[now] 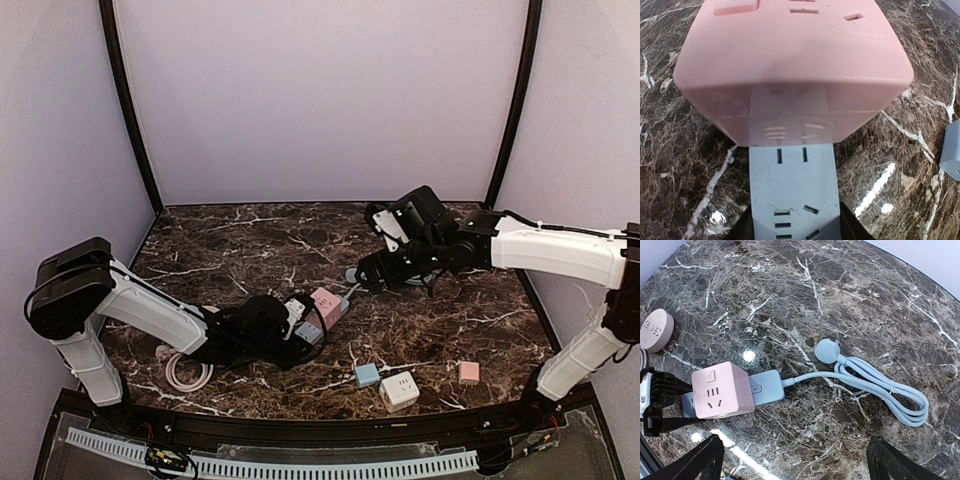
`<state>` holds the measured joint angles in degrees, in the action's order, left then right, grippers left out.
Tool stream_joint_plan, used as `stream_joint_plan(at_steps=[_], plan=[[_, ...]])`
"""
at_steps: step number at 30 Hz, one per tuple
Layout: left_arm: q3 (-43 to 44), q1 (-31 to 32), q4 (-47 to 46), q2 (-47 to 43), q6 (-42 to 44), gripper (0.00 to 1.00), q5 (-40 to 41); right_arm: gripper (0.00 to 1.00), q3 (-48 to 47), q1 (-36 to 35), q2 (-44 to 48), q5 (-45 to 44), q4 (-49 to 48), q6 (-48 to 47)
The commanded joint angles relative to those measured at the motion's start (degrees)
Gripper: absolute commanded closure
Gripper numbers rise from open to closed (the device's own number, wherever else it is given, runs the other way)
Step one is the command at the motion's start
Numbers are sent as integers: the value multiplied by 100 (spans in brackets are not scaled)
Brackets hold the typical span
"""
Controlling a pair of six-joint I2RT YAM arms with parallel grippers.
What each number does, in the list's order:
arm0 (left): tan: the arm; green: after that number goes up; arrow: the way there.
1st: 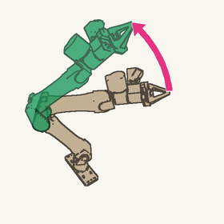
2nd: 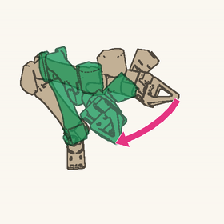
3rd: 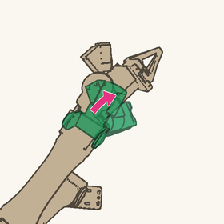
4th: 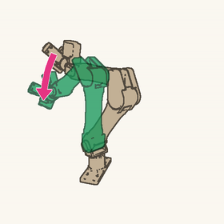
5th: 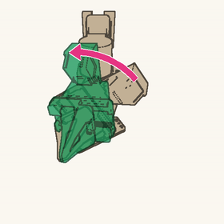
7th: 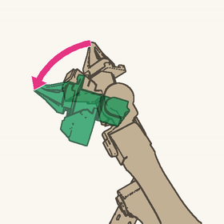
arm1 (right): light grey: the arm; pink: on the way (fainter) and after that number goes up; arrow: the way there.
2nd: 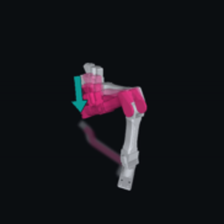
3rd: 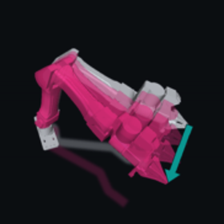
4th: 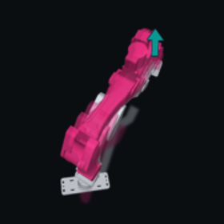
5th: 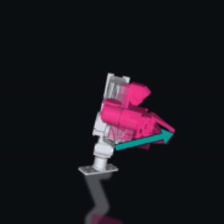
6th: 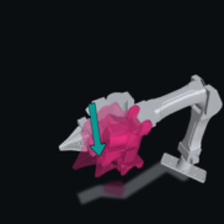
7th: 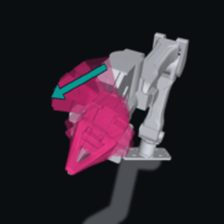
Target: Insert the plug
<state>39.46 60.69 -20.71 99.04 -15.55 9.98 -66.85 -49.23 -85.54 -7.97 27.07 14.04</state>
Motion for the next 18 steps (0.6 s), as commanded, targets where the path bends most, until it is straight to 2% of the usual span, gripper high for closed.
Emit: stream_joint_plan(at_steps=[1,8,18], plan=[[386,-22,23,264,109,60,281,1,310,247,360,-120,-464,176],[1201,-21,419,688,21,60,601,1,748,525,790,-20,-692,265],[2782,-158,910,1765,-395,59,598,1,1070,633,1344,-188,-838,292]])
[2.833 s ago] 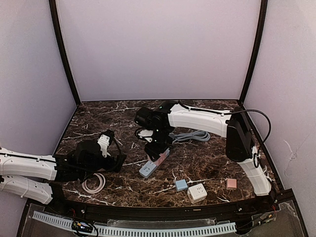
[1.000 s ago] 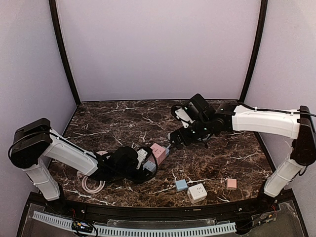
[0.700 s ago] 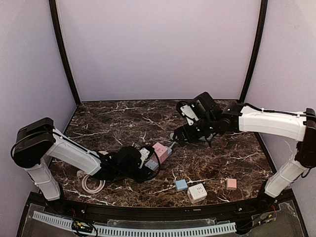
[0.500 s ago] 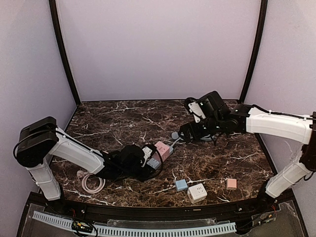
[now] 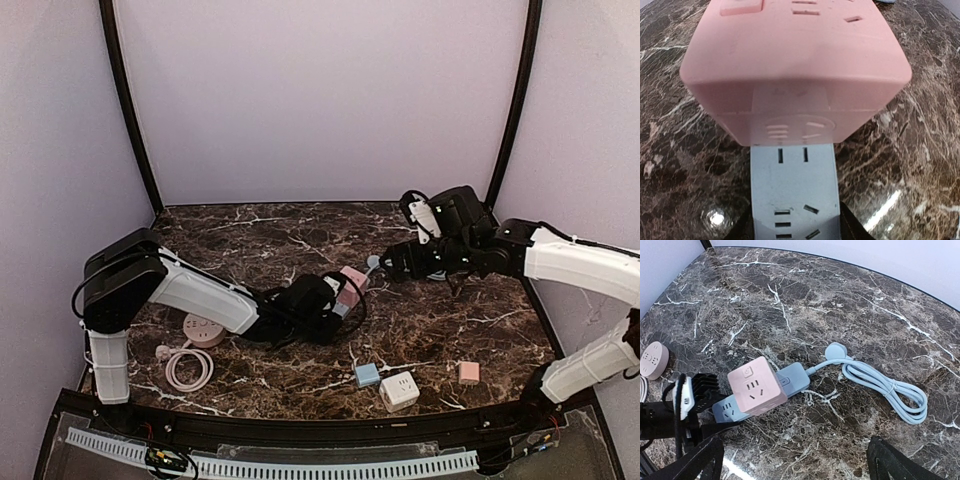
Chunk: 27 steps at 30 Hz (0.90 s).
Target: Insert the plug
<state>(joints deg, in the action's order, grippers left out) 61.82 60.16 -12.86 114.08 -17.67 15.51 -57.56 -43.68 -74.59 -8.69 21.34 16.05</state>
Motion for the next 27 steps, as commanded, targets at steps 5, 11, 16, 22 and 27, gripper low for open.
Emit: stream_joint_plan(at_steps=[5,11,16,22,27], plan=[[1435,-457,309,772,-296,58,-270,1,263,114,497,-377,-317,185],[2350,-697,673,1367,-11,56,-249,1,513,136,947,-655,-526,274],[3134,-873,898,1881,-3,54,-259,1,533,149,1031,-622,-536,275],[3342,-880,751,2049,-13,49,-597,1,562,149,1070,-563,-550,250],[3192,-870,726,1747,91,33,-760,1,528,149,971,-563,-552,263]])
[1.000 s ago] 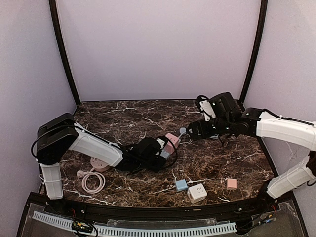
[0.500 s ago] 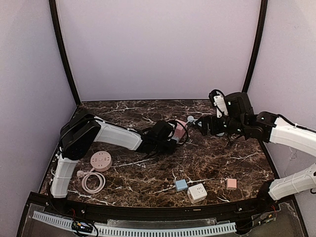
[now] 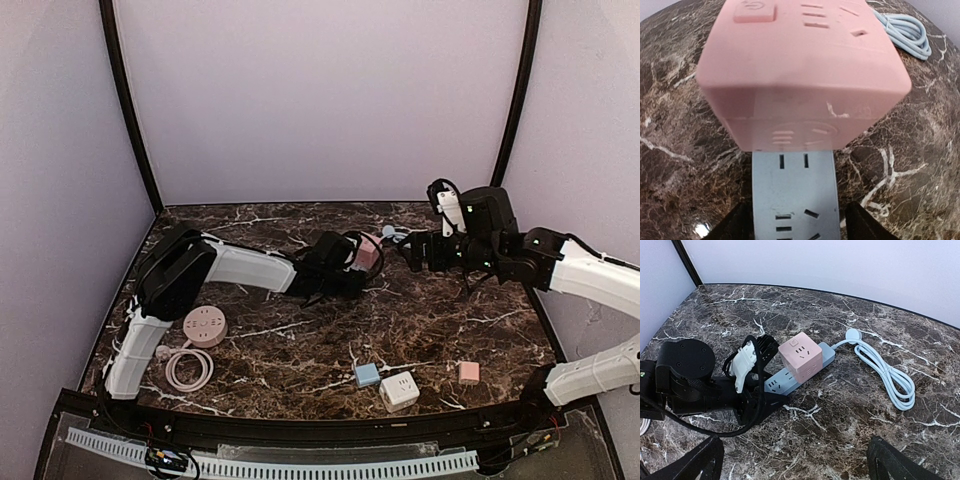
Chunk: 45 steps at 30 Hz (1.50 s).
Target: Insert the plug
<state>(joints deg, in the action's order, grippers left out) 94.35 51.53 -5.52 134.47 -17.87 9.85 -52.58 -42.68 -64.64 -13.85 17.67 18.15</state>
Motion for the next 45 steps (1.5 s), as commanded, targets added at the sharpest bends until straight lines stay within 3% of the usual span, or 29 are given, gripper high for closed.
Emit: stream_joint_plan(at_steps=[1,3,11,31,36,42,45], plan=[[-198,1,-78,-370,136,29,-202,1,28,49,-30,-60,-185,55],[-425,6,-171,-619,191,15,-186,1,37,49,-27,-94,-200,61],[-1265,15,-211,-1743,317,3,-113,1,63,47,-33,-112,-260,43],[-4195,46,452,-4250,77,2,1288,2,55,49,-282,131,-386,-56],[-4908,144,202,-4716,355,5,602,1,20,50,-357,291,-422,-83],[-5084,845,40,-4750,981,6,-94,1,-33,40,-498,624,-415,-55],[-5206,988,-425,-4693,1114,7,-807,1,25,37,-490,778,-398,20]])
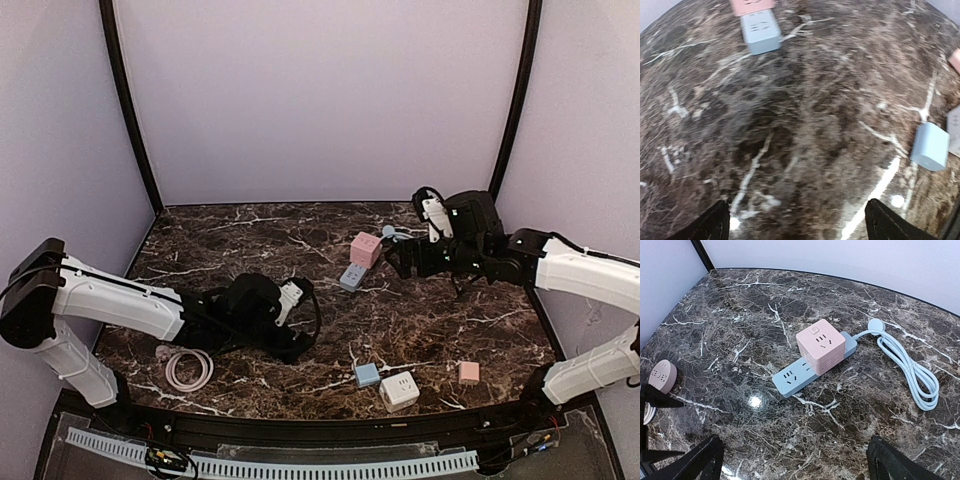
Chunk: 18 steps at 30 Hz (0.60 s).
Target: Insert the plug
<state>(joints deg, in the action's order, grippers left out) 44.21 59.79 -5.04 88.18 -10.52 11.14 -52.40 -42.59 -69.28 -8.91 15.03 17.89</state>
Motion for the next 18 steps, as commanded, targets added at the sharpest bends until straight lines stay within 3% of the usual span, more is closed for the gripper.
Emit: stream_joint_plan(at_steps=[1,4,9,18], plan=[[-278,210,-613,-55,449,7,-1174,1,43,28,-6,322,-120,81],[-393,316,-1216,39,621,7,-1964,1,221,10,126,448,-101,171],[-28,508,-1218,494,870,9,-2539,1,481,-11,449,499,26,296],[683,793,-1051,1372,1256,12,-2648,1,788,-21,956,469,276,369]])
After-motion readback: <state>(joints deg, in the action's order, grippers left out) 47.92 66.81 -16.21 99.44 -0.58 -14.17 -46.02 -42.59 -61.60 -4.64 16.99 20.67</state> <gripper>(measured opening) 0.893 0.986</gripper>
